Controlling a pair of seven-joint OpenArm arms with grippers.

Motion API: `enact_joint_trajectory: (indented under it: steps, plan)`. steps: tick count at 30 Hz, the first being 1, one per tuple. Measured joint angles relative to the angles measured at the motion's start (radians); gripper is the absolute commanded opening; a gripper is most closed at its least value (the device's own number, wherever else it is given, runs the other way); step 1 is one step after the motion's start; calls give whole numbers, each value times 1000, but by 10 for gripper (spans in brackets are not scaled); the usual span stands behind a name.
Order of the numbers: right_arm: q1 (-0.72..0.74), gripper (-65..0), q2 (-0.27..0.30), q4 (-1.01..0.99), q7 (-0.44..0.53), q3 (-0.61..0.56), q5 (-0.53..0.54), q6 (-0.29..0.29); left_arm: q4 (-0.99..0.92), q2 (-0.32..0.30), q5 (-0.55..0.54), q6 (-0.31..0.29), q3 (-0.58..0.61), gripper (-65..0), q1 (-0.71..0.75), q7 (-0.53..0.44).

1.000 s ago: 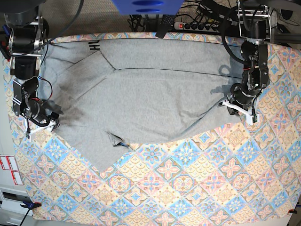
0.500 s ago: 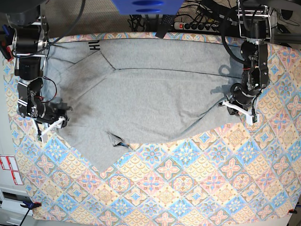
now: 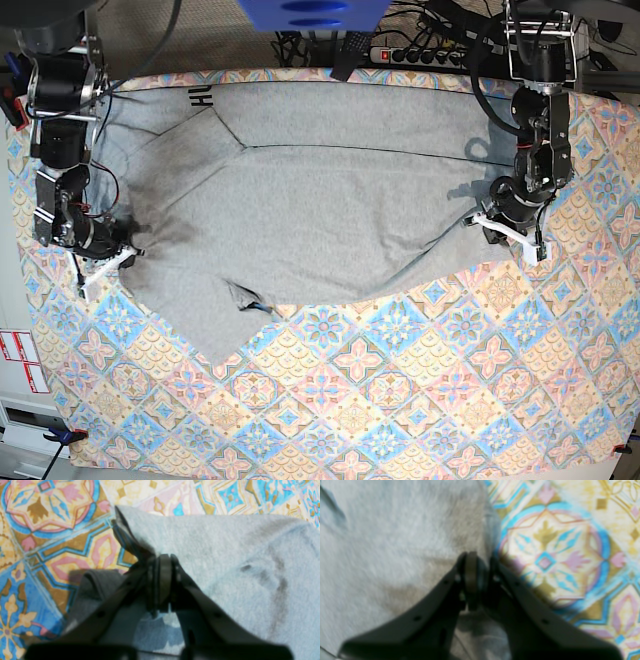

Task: Fold the T-shirt properly
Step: 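Fold the hem up over the shirt toward the collar with both grippers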

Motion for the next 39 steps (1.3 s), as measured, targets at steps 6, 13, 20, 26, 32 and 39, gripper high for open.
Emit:
enact_joint_trajectory:
  steps: [6, 13, 20, 26, 32, 39]
  plan:
    - [-72, -610, 3, 6, 6, 108, 4, 44, 105, 0, 0, 0, 0, -650, 44, 0]
    - [-225, -610, 4, 270, 3, 139, 4, 50, 186, 5, -5, 0, -83, -650, 138, 3]
    - [-375, -610, 3, 471, -14, 137, -3, 42, 275, 2, -1, -8, -139, -650, 228, 1]
    - [-455, -610, -3, 603, -11, 199, 2, 51, 351, -3, 0, 0, -152, -650, 310, 5]
    - [-549, -610, 1, 723, -94, 299, -1, 47, 379, -2, 0, -3, -152, -650, 349, 8]
    - [-615, -610, -27, 821, -148, 364, 84, 47, 378, -3, 4, -3, -152, -650, 379, 7]
